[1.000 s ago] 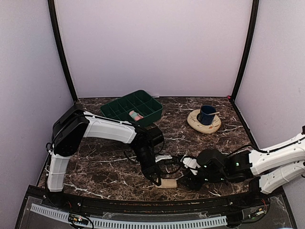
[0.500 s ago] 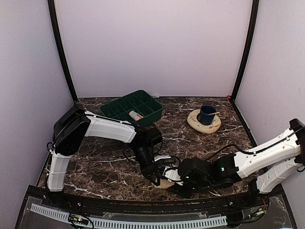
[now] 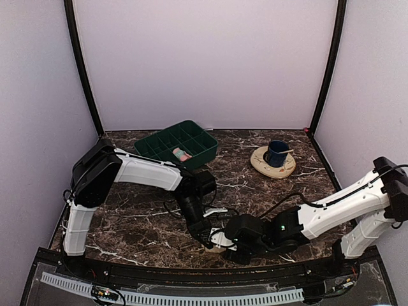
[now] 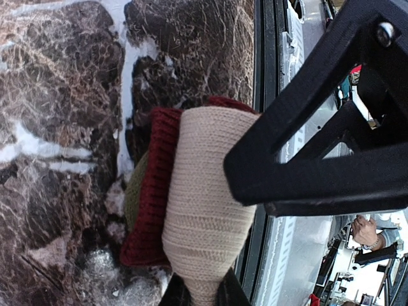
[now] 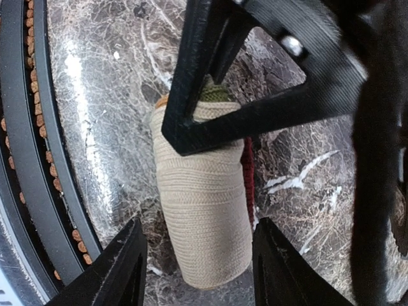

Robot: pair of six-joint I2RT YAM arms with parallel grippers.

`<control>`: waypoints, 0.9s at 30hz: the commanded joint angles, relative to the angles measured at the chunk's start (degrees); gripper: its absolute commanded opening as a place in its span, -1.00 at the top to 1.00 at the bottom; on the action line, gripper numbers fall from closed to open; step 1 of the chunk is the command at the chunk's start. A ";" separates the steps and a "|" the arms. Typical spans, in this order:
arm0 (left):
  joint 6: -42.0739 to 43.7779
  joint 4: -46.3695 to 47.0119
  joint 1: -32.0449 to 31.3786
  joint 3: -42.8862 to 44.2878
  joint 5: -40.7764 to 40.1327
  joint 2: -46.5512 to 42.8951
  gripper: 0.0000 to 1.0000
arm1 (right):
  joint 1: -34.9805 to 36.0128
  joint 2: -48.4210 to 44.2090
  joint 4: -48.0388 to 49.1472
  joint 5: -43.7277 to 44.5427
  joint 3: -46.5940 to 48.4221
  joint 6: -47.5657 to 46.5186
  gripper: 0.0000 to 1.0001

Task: Roll the socks
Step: Pick up the sock from the center of the board.

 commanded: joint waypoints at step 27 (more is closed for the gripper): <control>1.11 -2.20 -0.02 -0.01 -1.50 1.00 0.92 | -7.01 9.96 -1.78 -9.30 6.80 -8.77 0.16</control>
